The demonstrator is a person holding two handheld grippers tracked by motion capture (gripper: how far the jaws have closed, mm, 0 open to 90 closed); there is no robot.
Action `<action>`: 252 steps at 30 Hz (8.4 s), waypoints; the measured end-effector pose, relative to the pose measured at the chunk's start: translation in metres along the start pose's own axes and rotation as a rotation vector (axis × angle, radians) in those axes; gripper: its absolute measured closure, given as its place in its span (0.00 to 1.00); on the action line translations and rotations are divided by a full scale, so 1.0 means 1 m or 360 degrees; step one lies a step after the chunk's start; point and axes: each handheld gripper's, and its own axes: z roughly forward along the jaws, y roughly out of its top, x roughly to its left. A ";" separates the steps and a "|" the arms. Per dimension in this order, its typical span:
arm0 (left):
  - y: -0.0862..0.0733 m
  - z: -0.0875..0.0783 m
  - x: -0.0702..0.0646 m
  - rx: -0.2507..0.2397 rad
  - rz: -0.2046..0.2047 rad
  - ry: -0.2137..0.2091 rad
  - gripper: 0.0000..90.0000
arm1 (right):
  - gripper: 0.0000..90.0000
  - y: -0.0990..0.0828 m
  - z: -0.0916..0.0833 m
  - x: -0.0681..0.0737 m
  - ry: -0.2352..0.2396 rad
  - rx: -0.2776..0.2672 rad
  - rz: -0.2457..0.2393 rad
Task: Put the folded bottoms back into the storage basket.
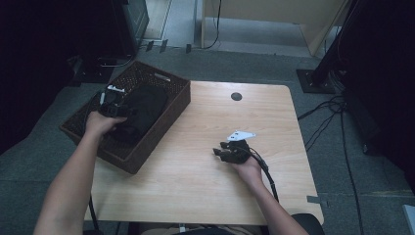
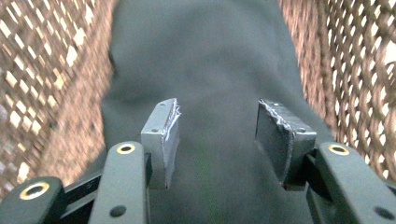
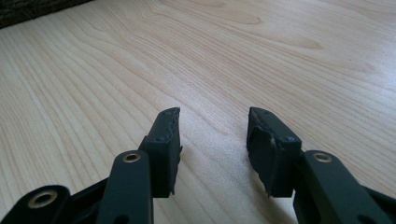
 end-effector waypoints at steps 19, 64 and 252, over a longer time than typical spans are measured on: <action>-0.020 0.025 -0.013 0.0012 0.0092 0.0012 0.43 | 0.60 0.003 0.003 0.001 0.0016 0.0003 0.0003; 0.030 0.070 0.027 -0.0038 -0.0022 0.0126 0.88 | 0.61 0.002 0.004 0.005 -0.0037 0.0002 0.0000; 0.034 -0.025 -0.158 -0.0139 0.0011 -0.0277 0.57 | 0.38 -0.006 -0.007 0.000 -0.0027 0.0024 -0.0079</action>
